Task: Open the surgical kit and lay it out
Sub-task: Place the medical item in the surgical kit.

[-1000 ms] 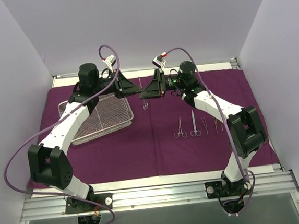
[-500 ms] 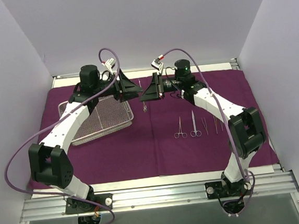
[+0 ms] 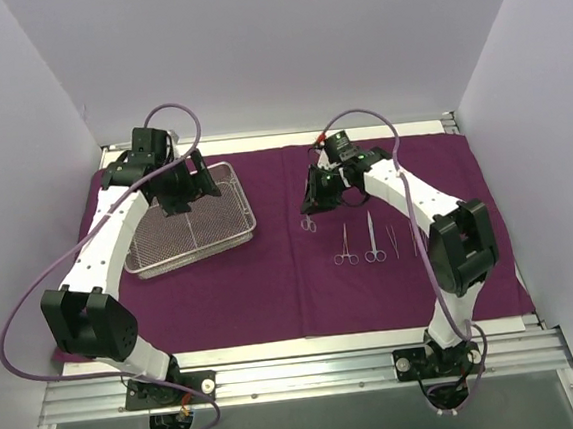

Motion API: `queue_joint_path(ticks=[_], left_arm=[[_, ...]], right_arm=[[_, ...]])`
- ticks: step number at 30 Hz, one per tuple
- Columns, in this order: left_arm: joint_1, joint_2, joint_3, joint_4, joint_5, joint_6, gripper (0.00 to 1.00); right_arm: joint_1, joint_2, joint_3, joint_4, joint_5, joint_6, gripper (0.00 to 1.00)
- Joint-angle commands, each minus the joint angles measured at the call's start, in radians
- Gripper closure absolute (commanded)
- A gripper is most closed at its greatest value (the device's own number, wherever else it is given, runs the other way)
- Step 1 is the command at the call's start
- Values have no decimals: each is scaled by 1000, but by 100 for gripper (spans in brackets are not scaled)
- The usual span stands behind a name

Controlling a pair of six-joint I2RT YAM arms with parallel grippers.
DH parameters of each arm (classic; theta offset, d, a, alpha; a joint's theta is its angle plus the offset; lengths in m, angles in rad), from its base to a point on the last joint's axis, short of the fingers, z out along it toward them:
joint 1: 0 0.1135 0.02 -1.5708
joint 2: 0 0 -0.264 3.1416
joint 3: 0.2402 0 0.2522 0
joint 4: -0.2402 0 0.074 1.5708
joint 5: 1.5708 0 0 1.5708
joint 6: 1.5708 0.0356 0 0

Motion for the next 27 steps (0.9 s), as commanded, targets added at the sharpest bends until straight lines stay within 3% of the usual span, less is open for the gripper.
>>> queue_joint_path(ticks=[1, 8, 15, 27], left_arm=[[-33, -29, 42, -163, -206, 115, 6], [-206, -66, 19, -178, -339, 194, 6], [-188, -102, -59, -156, -324, 197, 6], [-136, -111, -80, -140, -262, 180, 6]], right_arm=[[39, 31, -46, -136, 279, 67, 100], [118, 105, -50, -177, 404, 141, 100], [128, 109, -101, -196, 481, 205, 100], [138, 178, -89, -217, 536, 149, 100]])
